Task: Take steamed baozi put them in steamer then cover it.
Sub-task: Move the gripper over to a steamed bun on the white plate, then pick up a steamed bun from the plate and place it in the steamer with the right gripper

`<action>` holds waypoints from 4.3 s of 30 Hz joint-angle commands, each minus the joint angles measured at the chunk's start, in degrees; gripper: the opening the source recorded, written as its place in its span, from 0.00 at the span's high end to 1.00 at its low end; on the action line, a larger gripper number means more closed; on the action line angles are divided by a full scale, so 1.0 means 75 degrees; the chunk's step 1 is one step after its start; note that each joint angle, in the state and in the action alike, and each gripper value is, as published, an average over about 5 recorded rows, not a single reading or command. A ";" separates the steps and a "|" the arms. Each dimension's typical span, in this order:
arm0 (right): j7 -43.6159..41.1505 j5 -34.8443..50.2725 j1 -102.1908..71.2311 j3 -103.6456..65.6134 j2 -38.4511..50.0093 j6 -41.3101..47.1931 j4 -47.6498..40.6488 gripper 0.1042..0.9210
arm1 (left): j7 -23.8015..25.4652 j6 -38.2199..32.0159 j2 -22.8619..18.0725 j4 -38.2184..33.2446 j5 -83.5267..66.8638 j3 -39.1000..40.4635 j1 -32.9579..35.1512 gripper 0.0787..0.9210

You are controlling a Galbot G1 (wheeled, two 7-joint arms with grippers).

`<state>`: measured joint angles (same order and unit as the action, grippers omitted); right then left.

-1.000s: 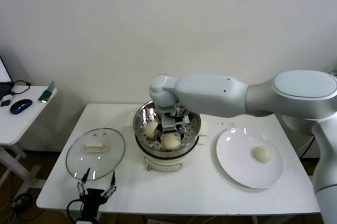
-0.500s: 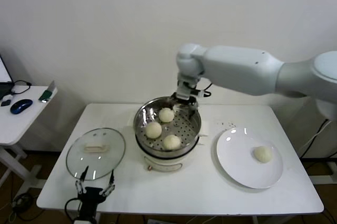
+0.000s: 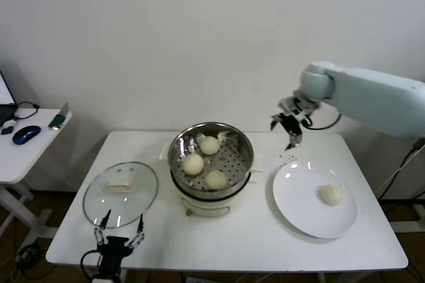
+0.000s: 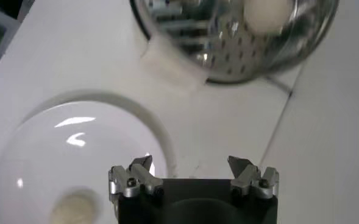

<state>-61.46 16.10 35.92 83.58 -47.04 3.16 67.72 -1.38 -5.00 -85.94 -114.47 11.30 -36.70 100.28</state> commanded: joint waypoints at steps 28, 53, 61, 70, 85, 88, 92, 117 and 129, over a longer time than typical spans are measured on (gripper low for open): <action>-0.0245 -0.2077 -0.4125 -0.2967 0.1186 0.0538 -0.1630 0.12 | -0.0023 0.0020 -0.0098 0.0202 0.0206 -0.0046 0.0051 0.12; -0.0213 -0.1977 -0.3801 -0.2844 0.0751 0.0309 -0.1960 0.29 | -0.0033 -0.0042 -0.0141 0.0217 0.0204 -0.0062 0.0120 0.12; -0.0039 -0.0705 -0.1999 -0.1529 0.0181 0.0492 -0.1998 0.31 | -0.0027 -0.0057 -0.0146 0.0135 0.0185 -0.0026 0.0133 0.12; 0.0290 0.2591 0.0649 0.0619 -0.1386 0.1280 -0.2023 0.31 | -0.0008 -0.0062 -0.0146 -0.0063 0.0104 0.0178 0.0169 0.12; 0.1201 0.5920 0.2393 0.2391 -0.3266 0.2061 -0.0591 0.30 | 0.0018 -0.0073 0.0058 -0.0457 -0.0179 0.0688 0.0479 0.12; 0.1371 0.6133 0.2392 0.2503 -0.3573 0.2141 -0.0411 0.30 | 0.0017 -0.0062 0.0103 -0.0507 -0.0236 0.0707 0.0491 0.12; 0.1581 0.6149 0.2171 0.2533 -0.3781 0.2261 -0.0219 0.30 | 0.0008 -0.0054 0.0131 -0.0552 -0.0274 0.0732 0.0526 0.12; 0.1763 0.5005 0.0525 0.2671 -0.3910 0.2390 -0.0736 0.30 | -0.0145 -0.0056 0.0222 -0.0296 -0.0392 0.0579 0.0428 0.12; 0.1872 0.4935 0.0525 0.2498 -0.3693 0.2491 -0.0610 0.18 | -0.0140 -0.0017 0.0207 -0.0226 -0.0348 0.0616 0.0286 0.12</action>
<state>-47.86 53.45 40.09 102.68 -74.98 21.41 62.97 -2.39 -5.22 -84.46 -116.26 8.62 -32.09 102.70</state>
